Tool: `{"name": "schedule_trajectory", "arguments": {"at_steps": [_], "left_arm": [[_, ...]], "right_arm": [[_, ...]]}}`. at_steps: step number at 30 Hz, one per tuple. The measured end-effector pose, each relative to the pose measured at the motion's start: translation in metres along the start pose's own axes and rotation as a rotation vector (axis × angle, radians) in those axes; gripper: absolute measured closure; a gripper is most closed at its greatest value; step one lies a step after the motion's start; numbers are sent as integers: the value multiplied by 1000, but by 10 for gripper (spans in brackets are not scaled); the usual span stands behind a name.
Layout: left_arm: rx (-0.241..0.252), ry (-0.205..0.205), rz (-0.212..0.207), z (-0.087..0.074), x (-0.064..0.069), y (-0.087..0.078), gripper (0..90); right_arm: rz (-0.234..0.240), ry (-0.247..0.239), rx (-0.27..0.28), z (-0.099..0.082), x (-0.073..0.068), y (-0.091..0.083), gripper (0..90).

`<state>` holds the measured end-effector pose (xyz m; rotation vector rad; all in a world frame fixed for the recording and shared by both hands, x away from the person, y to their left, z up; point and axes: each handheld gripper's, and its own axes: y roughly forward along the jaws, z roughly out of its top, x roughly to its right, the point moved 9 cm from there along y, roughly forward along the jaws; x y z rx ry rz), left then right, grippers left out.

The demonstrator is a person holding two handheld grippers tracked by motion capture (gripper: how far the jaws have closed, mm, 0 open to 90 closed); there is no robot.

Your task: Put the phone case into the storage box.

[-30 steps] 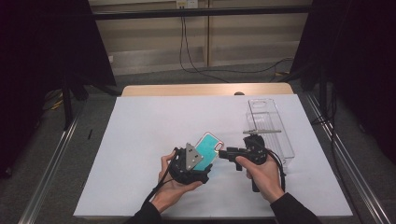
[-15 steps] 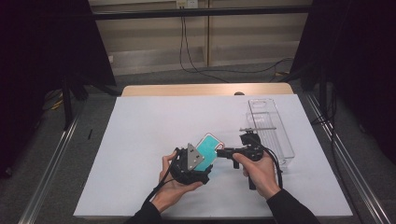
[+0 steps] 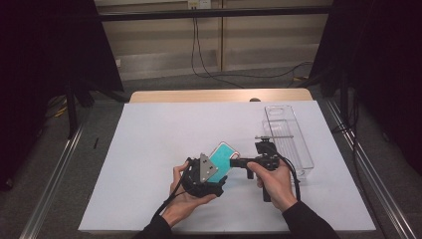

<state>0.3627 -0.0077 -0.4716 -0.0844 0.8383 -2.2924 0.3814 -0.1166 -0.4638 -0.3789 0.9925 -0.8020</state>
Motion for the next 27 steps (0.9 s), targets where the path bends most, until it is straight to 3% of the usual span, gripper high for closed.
{"name": "schedule_trajectory", "arguments": {"at_steps": [8, 19, 23, 27], "left_arm": [[-16, 13, 16, -3, -1, 3, 171], [-12, 25, 53, -4, -7, 7, 172], [-4, 5, 55, -5, -9, 9, 170], [8, -47, 24, -3, -13, 12, 160]], "right_arm": [[19, 13, 3, 1, -2, -1, 724], [67, 75, 28, 5, -6, -1, 801], [93, 89, 39, 7, -10, -1, 822], [105, 96, 73, 11, -12, -1, 824]]}}
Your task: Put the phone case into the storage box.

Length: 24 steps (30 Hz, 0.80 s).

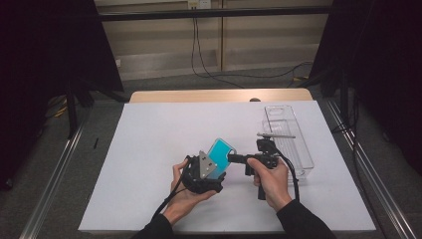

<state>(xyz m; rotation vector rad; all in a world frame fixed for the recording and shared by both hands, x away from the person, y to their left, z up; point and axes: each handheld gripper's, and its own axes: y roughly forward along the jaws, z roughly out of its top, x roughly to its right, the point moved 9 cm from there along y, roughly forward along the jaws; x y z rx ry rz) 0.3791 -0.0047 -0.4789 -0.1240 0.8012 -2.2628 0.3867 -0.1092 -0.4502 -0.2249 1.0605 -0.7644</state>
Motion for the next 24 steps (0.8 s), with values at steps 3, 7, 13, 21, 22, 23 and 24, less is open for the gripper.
{"name": "schedule_trajectory", "arguments": {"at_steps": [3, 7, 13, 21, 22, 23, 24], "left_arm": [[-3, -30, -20, -1, -3, 1, 114], [27, -71, -26, 3, -8, -2, 49], [53, -114, -42, 5, -15, -9, 34], [84, -144, -21, 7, -30, -22, 31], [83, -140, -5, 6, -32, -23, 32], [88, -135, 3, 6, -34, -24, 32], [91, -143, 1, 6, -35, -25, 32]], "right_arm": [[1, -10, 23, 6, -1, -2, 831], [-15, -45, 34, 11, -2, -6, 831], [-24, -91, 51, 13, -3, -7, 831], [-55, -174, 70, 17, -5, -10, 831], [-58, -178, 77, 18, -5, -11, 830], [-60, -185, 77, 19, -5, -12, 830], [-56, -187, 85, 20, -6, -13, 830]]}}
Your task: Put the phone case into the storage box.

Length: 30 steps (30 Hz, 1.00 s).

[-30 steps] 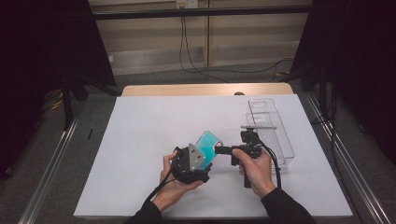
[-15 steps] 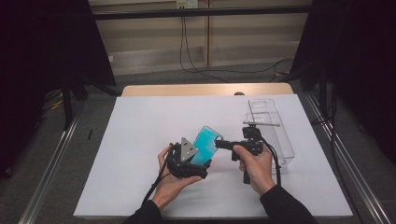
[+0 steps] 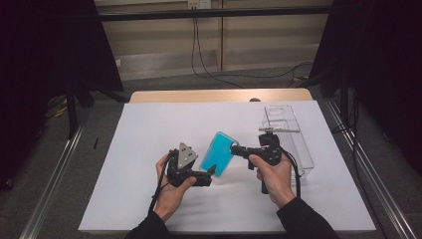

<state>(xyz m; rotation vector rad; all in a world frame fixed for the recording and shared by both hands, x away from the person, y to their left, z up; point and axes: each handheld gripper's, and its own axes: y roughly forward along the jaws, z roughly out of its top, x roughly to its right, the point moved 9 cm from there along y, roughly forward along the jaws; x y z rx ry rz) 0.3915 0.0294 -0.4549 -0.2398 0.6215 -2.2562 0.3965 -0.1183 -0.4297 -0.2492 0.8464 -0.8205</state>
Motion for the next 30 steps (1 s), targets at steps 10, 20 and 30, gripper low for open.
{"name": "schedule_trajectory", "arguments": {"at_steps": [10, 20, 30], "left_arm": [[42, -31, 34, -3, -16, -15, 29], [53, -75, 54, -8, -28, -32, 34], [81, -109, 120, -22, -57, -47, 39]], "right_arm": [[-14, -39, 59, 15, 5, -14, 830], [-31, -87, 86, 23, 8, -20, 829], [-50, -145, 140, 29, 13, -25, 829]]}}
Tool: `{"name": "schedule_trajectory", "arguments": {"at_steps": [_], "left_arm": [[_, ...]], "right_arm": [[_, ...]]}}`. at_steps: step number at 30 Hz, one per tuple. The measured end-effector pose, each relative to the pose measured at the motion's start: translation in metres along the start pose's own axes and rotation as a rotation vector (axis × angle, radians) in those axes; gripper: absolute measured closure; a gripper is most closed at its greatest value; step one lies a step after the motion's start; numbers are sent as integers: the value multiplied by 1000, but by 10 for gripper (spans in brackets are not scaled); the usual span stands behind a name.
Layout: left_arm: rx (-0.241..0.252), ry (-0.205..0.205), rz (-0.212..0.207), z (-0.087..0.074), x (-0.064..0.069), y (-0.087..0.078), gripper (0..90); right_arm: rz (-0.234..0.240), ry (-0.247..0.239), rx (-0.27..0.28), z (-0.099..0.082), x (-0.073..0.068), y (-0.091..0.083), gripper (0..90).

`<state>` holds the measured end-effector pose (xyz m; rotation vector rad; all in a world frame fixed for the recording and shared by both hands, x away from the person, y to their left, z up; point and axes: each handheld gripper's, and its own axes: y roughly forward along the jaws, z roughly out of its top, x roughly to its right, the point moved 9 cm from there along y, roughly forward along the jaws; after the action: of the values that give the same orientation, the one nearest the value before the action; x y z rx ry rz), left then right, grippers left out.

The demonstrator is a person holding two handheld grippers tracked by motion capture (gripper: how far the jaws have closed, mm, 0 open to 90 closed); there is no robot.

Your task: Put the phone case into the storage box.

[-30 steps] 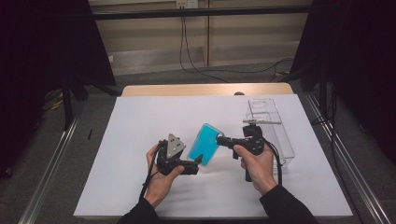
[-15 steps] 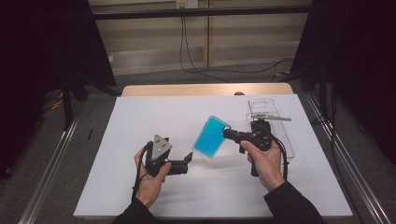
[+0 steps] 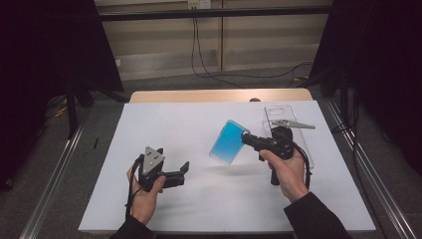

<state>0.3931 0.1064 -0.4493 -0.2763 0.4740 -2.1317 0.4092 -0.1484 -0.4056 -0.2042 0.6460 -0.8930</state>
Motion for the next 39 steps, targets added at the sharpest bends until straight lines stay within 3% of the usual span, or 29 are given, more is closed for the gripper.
{"name": "schedule_trajectory", "arguments": {"at_steps": [2, 4, 7, 12, 16, 26, 29, 35, 39], "left_arm": [[15, 6, 4, -2, -4, -3, 35], [35, -21, -8, -3, -6, -6, 33], [53, -29, -20, -4, -7, -11, 64], [59, -39, -4, -8, -10, -21, 92], [63, -48, -18, -11, -13, -28, 102], [162, -54, -3, -18, -27, -41, 39], [198, -91, 29, -20, -34, -49, 31], [225, -57, 27, -24, -38, -59, 25], [228, -60, 41, -28, -38, -66, 31]], "right_arm": [[-5, -6, 7, 1, 3, -1, 829], [-10, -16, 14, 3, 6, -3, 829], [-22, -25, 26, 5, 10, -7, 829], [-40, -30, 48, 11, 17, -17, 829], [-55, -36, 56, 15, 23, -22, 829], [-80, -54, 72, 20, 33, -31, 830], [-81, -67, 77, 21, 36, -33, 830], [-91, -77, 94, 26, 41, -39, 830], [-101, -99, 106, 31, 44, -44, 830]]}}
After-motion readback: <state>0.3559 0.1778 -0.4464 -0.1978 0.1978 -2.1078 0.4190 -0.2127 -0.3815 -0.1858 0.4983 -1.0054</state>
